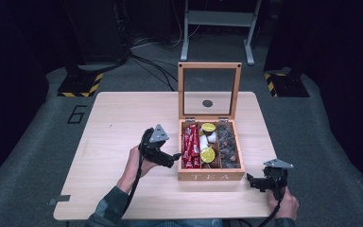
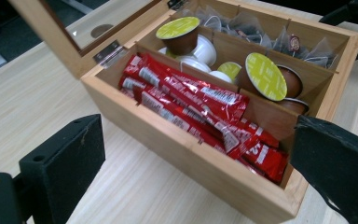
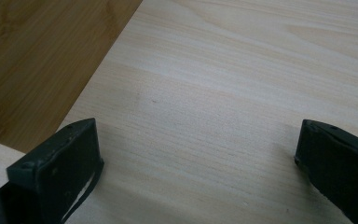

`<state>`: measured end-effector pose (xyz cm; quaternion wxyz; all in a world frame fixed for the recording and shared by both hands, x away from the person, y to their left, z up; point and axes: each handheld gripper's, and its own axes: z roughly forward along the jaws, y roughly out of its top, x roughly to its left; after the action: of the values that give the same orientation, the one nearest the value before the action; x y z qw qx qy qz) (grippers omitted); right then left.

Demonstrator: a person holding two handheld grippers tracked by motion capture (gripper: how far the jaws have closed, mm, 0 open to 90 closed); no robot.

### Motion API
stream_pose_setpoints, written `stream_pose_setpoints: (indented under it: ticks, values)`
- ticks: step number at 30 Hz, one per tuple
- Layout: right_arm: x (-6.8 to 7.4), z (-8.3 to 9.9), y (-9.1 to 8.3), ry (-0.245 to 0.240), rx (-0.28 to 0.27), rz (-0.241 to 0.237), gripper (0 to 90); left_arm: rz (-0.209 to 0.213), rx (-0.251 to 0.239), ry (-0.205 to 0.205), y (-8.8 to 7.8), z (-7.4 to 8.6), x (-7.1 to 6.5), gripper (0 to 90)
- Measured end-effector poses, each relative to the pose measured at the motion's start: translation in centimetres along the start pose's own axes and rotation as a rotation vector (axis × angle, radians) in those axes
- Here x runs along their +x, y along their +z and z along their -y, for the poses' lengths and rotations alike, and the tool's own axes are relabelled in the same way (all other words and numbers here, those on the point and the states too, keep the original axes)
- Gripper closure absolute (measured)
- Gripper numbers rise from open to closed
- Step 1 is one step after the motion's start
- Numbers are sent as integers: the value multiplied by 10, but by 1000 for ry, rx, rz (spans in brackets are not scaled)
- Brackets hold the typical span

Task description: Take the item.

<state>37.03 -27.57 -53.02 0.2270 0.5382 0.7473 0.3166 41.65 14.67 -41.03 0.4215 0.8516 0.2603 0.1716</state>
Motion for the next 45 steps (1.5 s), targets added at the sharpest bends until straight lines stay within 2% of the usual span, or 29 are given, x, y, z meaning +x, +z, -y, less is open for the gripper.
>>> stream_pose_setpoints:
  ticks: [2,12,17,19,23,32,41,45]
  values:
    - [0,0,0,0,0,0,0,8,3,13,4,-4,-1,29]
    - [0,0,0,0,0,0,0,41,-11,21,28,-22,-10,20]
    - [0,0,0,0,0,0,0,68,7,48,40,-31,-15,20]
    - [0,0,0,0,0,0,0,72,14,64,44,-33,-18,56]
    - [0,0,0,-2,1,-1,0,108,30,92,54,-39,-24,99]
    - [0,0,0,0,0,0,0,151,76,157,81,-45,-37,146]
    - [0,0,0,0,0,-1,0,136,135,197,103,-47,-45,180]
    - [0,0,0,0,0,-1,0,148,153,197,110,-46,-47,194]
